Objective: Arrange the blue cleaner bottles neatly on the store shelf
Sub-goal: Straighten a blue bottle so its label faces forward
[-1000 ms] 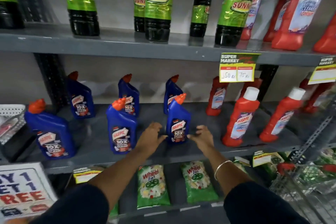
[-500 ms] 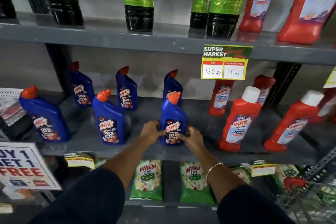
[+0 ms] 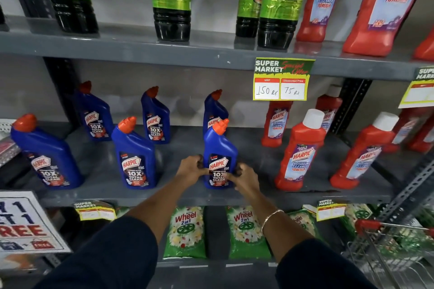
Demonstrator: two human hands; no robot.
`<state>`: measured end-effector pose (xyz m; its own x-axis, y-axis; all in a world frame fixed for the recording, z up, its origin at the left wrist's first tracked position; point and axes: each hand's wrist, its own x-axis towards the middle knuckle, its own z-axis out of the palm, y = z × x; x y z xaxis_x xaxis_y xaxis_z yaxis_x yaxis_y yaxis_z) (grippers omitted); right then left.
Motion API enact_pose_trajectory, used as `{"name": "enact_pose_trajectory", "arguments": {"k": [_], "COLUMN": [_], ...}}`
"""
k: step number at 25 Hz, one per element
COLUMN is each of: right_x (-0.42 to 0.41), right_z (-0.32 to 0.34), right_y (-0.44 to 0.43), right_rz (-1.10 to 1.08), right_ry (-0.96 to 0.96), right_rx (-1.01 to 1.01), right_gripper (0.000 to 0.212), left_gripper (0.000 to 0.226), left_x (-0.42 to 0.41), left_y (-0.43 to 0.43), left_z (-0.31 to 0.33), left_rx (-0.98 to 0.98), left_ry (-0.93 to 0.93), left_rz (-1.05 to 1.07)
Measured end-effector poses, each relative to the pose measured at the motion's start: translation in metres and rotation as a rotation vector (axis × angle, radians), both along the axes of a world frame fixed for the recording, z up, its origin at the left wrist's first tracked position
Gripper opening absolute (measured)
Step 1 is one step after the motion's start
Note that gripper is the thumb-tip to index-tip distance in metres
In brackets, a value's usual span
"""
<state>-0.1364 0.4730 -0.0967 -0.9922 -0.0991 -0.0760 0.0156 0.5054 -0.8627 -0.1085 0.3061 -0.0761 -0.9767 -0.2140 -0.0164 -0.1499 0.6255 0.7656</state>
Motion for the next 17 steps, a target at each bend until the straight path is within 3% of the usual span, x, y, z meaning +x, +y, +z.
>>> {"name": "enact_pose_trajectory", "arguments": {"k": [3,17], "right_x": [0.0016,0.0023], "right_z": [0.0003,0.0018], "right_y": [-0.0005,-0.0062], "right_rz": [-0.015,-0.008], "right_ry": [-0.008,-0.008], "right_rx": [0.012,0.017], "right_gripper": [0.051,0.050], "left_gripper": [0.033,0.031], "left_x": [0.0015,0.0036], "left_y": [0.0000,-0.0034], "left_z": [0.0001,0.0012], "left_rx": [0.002,0.053], "left_ry": [0.003,0.011], "left_rz": [-0.005,-0.002]}}
